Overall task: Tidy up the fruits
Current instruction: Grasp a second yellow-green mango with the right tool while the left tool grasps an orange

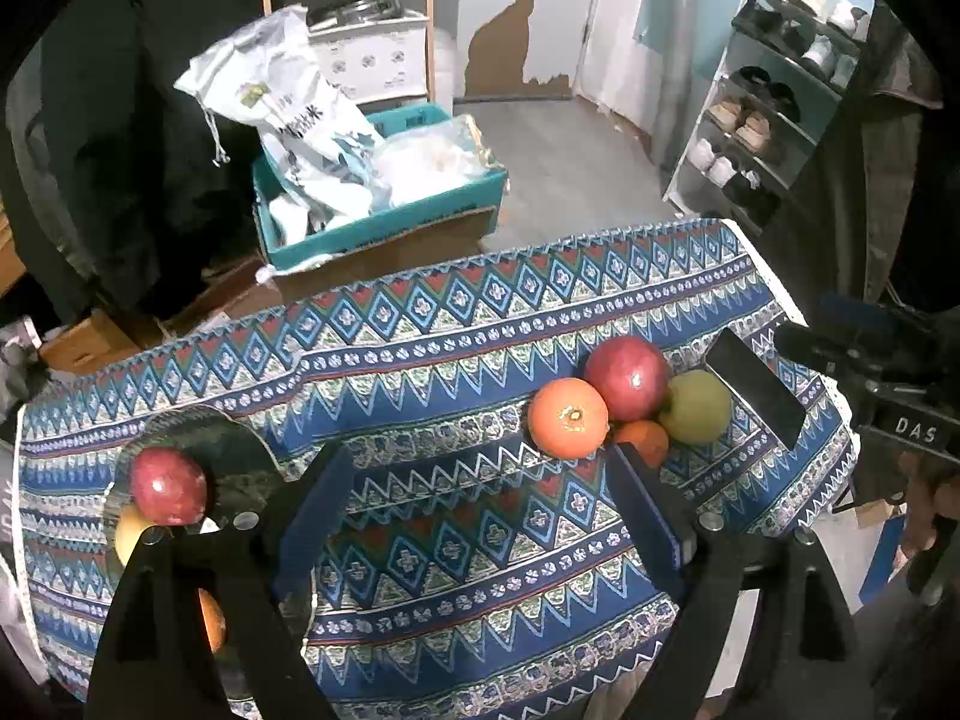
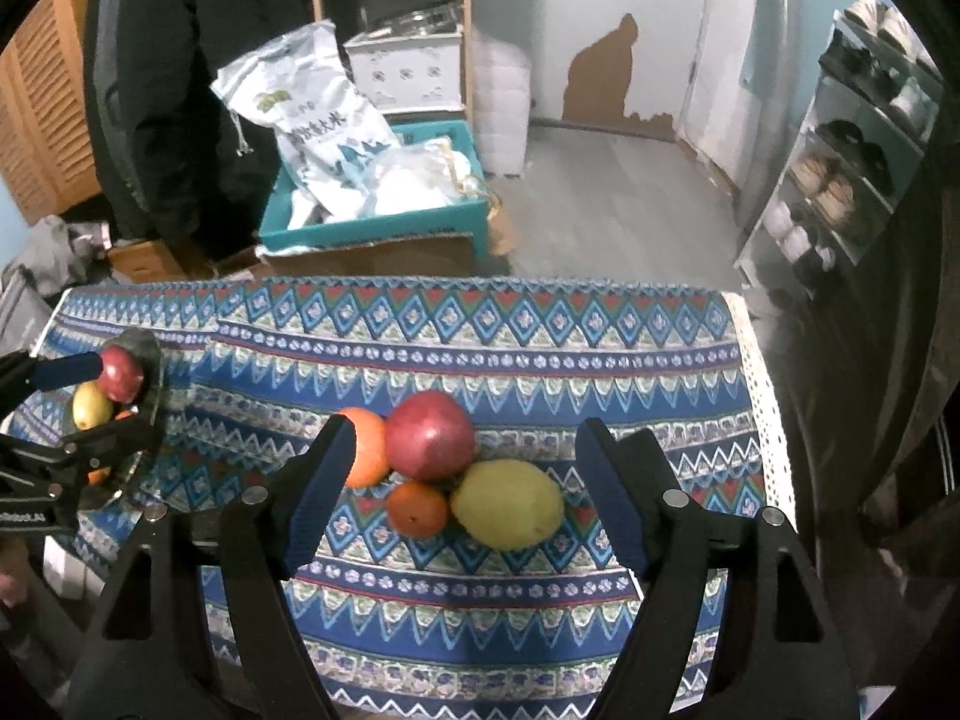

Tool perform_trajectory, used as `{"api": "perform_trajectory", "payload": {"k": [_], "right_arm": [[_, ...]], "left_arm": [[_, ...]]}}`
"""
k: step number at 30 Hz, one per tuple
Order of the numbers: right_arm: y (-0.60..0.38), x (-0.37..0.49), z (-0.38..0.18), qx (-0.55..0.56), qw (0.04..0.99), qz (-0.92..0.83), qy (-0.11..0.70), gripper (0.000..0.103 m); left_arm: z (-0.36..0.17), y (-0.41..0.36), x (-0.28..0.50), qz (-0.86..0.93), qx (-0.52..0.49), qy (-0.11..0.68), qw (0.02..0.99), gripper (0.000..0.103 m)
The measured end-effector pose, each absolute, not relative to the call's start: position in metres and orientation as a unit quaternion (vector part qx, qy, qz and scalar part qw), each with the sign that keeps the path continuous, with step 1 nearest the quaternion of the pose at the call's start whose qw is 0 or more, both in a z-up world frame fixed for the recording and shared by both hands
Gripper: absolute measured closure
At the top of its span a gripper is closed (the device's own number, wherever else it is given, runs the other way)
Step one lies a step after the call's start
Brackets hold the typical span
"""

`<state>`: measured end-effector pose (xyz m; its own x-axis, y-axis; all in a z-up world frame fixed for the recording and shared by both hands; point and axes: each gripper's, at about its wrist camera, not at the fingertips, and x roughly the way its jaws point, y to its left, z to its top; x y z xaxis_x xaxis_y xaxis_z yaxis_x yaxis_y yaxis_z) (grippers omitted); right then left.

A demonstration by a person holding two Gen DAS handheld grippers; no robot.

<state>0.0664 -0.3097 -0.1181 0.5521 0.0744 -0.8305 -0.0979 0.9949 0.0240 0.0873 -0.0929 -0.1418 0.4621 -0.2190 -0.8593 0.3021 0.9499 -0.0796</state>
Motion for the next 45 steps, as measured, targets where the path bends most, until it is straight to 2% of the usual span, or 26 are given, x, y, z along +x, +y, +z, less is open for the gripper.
{"api": "perform_trajectory", "payload": {"k": [24,33,38,45], "right_arm": [[-0.346,0.091,-0.224,0.040,0.807,0.014,0.589,0.026],[-0.348,0.100,-0.247,0.071,0.789,0.016,0.610,0.026],[-0.352,0.104,-0.259,0.082,0.784,0.014,0.616,0.021],[-0.359,0.111,-0.273,0.109,0.777,0.020,0.619,0.020]], "left_arm": [[-0.211,-0.139,0.119,-0.174,0.056,0.540,0.822,0.016],[-0.233,-0.155,0.130,-0.185,0.050,0.554,0.810,0.016],[-0.247,-0.163,0.137,-0.187,0.043,0.567,0.801,0.016],[-0.265,-0.173,0.145,-0.192,0.044,0.580,0.791,0.016]]}}
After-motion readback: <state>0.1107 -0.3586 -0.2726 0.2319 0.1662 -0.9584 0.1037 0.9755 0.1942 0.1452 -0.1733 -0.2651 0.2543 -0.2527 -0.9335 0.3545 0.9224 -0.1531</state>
